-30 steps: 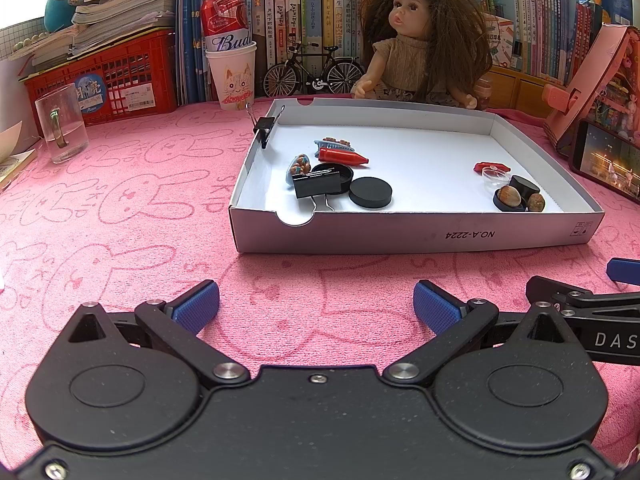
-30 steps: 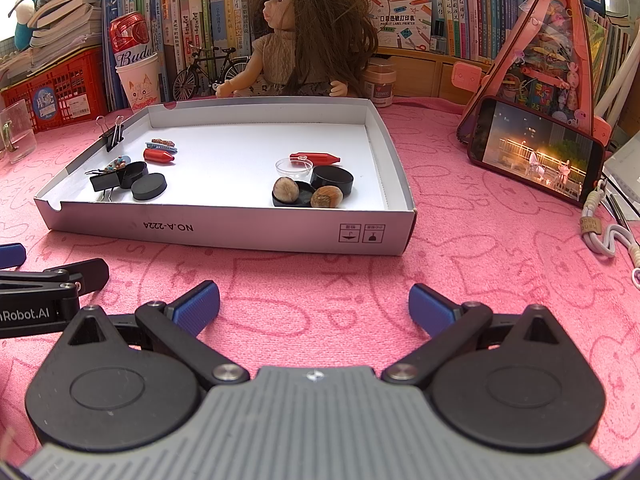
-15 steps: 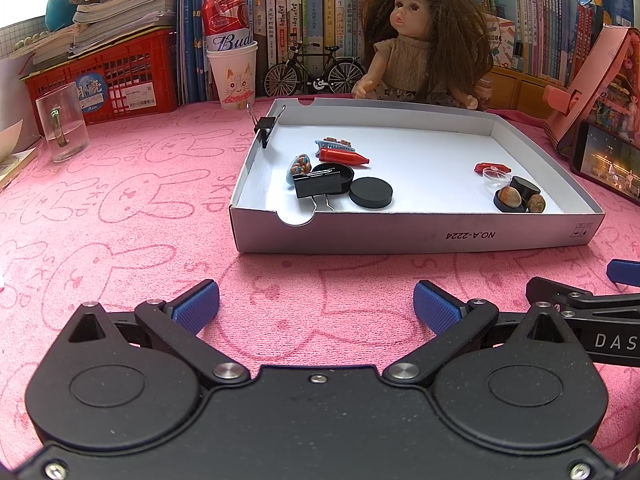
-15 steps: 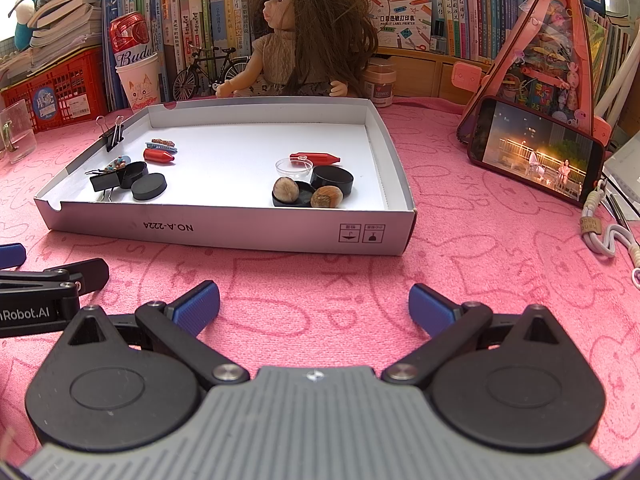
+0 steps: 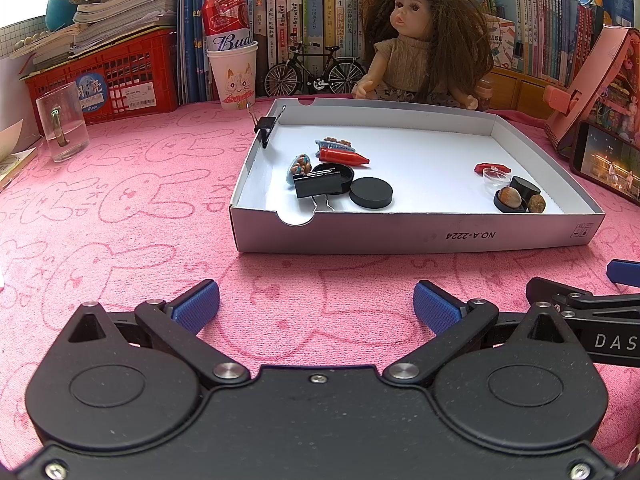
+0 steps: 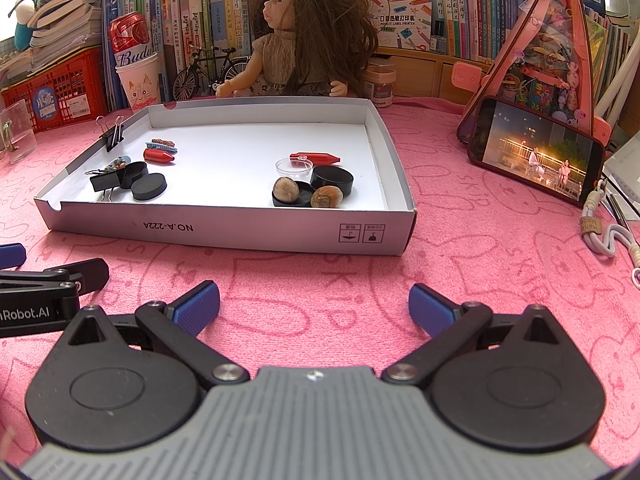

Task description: Organize rigid objects

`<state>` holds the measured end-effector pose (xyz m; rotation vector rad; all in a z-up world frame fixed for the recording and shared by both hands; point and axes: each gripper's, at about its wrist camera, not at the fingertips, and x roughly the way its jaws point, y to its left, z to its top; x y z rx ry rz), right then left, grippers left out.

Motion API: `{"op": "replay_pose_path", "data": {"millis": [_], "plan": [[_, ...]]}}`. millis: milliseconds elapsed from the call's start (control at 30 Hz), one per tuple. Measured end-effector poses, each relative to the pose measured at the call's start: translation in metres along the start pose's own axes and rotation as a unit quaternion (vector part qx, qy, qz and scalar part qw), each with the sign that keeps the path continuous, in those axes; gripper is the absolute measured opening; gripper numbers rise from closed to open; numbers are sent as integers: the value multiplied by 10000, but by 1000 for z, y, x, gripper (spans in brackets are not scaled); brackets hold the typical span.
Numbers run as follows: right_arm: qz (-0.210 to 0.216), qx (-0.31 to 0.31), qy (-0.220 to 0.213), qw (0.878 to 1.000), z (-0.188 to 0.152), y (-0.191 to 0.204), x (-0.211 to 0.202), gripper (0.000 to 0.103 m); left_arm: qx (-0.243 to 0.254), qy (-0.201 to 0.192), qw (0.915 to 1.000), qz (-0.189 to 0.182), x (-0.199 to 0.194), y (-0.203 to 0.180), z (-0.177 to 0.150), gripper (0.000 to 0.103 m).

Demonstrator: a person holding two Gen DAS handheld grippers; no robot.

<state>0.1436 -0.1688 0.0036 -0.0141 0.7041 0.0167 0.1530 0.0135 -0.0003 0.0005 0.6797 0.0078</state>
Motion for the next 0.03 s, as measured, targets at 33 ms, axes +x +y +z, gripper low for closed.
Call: {"op": "replay_pose_path", "data": {"millis": [33], "plan": [[0, 0, 0, 10000, 0, 0, 0, 103, 0, 0, 10000, 0, 0, 0, 0, 103]]}}
